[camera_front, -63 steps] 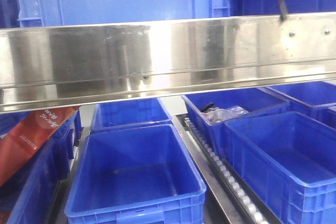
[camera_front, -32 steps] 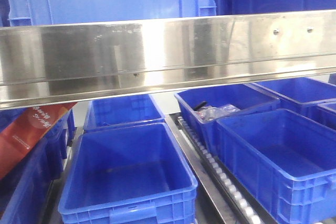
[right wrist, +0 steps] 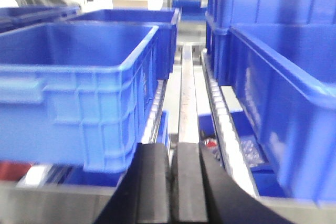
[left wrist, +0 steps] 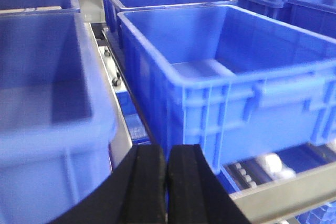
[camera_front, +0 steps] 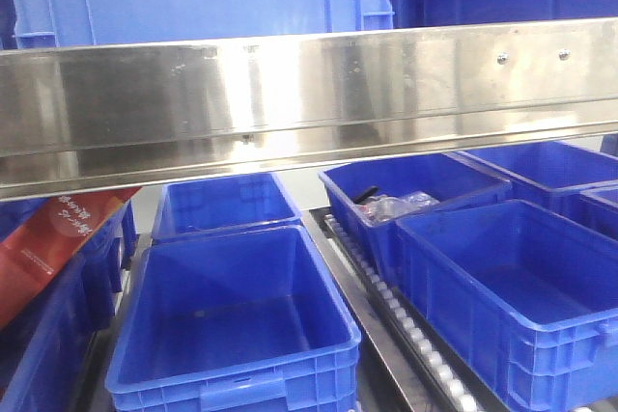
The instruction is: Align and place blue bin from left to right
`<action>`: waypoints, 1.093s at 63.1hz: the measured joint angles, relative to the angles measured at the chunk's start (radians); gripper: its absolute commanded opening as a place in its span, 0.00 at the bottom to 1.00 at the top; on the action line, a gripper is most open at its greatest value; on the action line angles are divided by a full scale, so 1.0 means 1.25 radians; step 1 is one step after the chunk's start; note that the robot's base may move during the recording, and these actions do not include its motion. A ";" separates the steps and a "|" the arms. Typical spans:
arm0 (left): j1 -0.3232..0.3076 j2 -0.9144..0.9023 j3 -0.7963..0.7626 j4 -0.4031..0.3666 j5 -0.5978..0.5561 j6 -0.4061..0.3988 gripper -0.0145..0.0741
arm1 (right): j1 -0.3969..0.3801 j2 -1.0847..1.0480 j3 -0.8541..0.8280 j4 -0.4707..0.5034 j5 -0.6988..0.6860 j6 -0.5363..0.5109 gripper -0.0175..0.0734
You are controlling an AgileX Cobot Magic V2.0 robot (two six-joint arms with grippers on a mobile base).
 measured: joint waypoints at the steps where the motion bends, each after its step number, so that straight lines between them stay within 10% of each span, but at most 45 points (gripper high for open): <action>1: 0.000 -0.011 0.011 0.000 -0.003 0.000 0.18 | 0.000 -0.015 0.012 0.000 0.000 0.000 0.12; 29: 0.000 -0.341 0.331 0.003 -0.073 0.000 0.18 | 0.000 -0.399 0.317 -0.006 -0.033 0.000 0.12; 69: 0.000 -0.375 0.346 0.003 -0.078 0.000 0.18 | 0.000 -0.409 0.332 -0.008 -0.034 0.000 0.12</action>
